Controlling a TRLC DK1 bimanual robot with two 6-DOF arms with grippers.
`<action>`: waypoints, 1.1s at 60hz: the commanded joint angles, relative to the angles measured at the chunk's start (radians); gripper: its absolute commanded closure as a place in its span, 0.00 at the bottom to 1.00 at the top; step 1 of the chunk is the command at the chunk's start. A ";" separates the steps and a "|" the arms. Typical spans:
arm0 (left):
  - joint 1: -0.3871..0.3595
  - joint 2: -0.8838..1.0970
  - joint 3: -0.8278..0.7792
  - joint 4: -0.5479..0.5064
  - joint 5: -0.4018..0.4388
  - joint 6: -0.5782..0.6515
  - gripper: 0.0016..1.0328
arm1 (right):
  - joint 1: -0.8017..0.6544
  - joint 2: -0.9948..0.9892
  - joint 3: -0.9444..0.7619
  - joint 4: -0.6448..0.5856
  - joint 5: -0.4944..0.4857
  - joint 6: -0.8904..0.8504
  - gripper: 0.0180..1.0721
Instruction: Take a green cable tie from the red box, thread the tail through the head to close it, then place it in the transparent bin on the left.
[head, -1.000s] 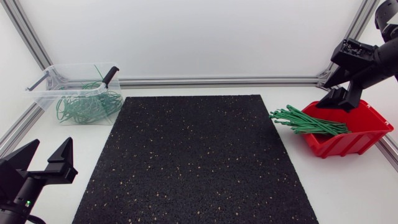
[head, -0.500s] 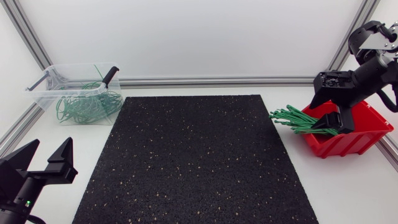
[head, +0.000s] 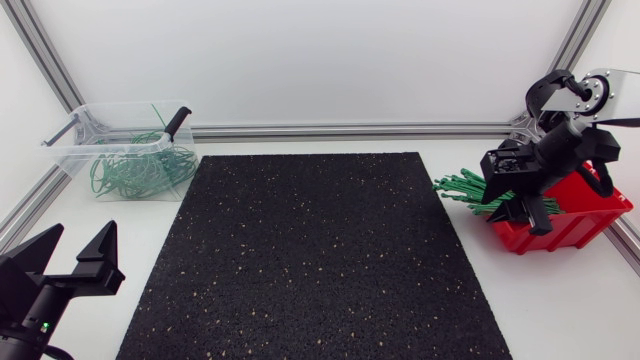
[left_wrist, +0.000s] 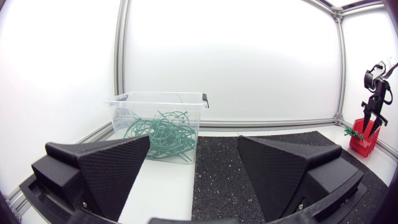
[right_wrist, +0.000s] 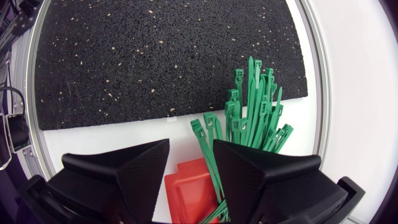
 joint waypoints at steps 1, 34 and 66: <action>-0.003 -0.008 -0.040 -0.018 -0.010 -0.019 0.05 | 0.009 0.021 -0.026 0.011 0.007 -0.032 0.60; -0.004 -0.008 -0.040 -0.018 -0.010 -0.019 0.05 | 0.020 0.038 -0.038 0.044 0.009 -0.035 0.76; -0.012 -0.007 -0.040 -0.018 -0.010 -0.019 0.05 | 0.010 0.013 -0.025 0.037 0.004 -0.030 0.84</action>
